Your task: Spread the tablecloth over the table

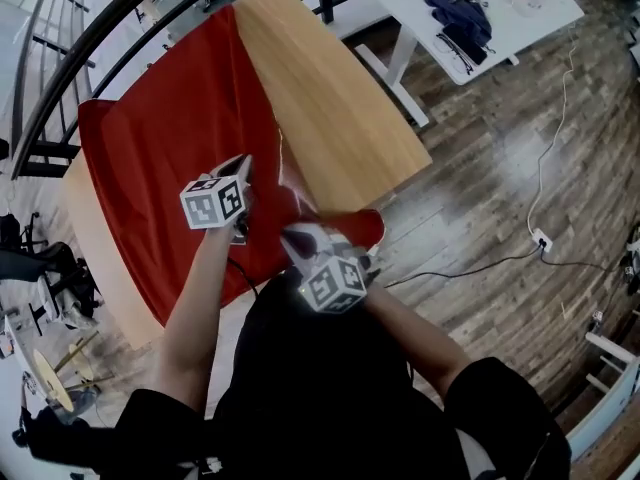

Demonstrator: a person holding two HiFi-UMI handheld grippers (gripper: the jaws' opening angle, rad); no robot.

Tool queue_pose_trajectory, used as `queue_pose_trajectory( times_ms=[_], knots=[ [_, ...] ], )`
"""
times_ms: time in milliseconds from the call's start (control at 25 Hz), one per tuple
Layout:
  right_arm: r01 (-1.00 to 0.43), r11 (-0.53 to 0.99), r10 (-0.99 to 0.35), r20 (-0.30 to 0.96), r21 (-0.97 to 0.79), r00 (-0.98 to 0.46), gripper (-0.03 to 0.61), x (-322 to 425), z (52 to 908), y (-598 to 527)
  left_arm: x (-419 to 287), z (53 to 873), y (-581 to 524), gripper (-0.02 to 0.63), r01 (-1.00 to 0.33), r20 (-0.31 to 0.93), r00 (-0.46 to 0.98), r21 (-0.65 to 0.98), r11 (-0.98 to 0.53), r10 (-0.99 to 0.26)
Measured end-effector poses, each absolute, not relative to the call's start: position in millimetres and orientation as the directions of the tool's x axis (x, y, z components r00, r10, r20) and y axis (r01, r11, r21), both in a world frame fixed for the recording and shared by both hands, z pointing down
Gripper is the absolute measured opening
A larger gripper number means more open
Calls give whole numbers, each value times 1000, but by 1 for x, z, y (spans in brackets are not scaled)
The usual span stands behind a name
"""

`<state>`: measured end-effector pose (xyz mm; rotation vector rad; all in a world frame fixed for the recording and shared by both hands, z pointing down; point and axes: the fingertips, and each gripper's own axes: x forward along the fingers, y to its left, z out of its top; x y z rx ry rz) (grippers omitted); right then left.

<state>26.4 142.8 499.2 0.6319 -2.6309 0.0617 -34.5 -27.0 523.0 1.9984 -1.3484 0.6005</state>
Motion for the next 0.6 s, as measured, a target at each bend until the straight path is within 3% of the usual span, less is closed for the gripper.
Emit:
queue_pose_trajectory(
  times_ms=[160, 360, 440, 600],
  knots=[
    [-226, 973, -221, 460, 45, -860, 18, -44, 500, 183, -138, 529, 29, 8, -930, 652, 310, 359, -79, -692],
    [17, 996, 62, 522, -90, -851, 31, -120, 510, 235, -258, 605, 121, 8, -835, 724, 229, 490, 252, -650],
    [1, 989, 79, 530, -147, -844, 55, -131, 511, 230, -281, 617, 139, 26, -840, 743, 228, 477, 259, -630],
    [-206, 960, -69, 551, -191, -832, 63, -136, 516, 166, -282, 612, 144, 179, -919, 737, 277, 390, 53, -616]
  ],
)
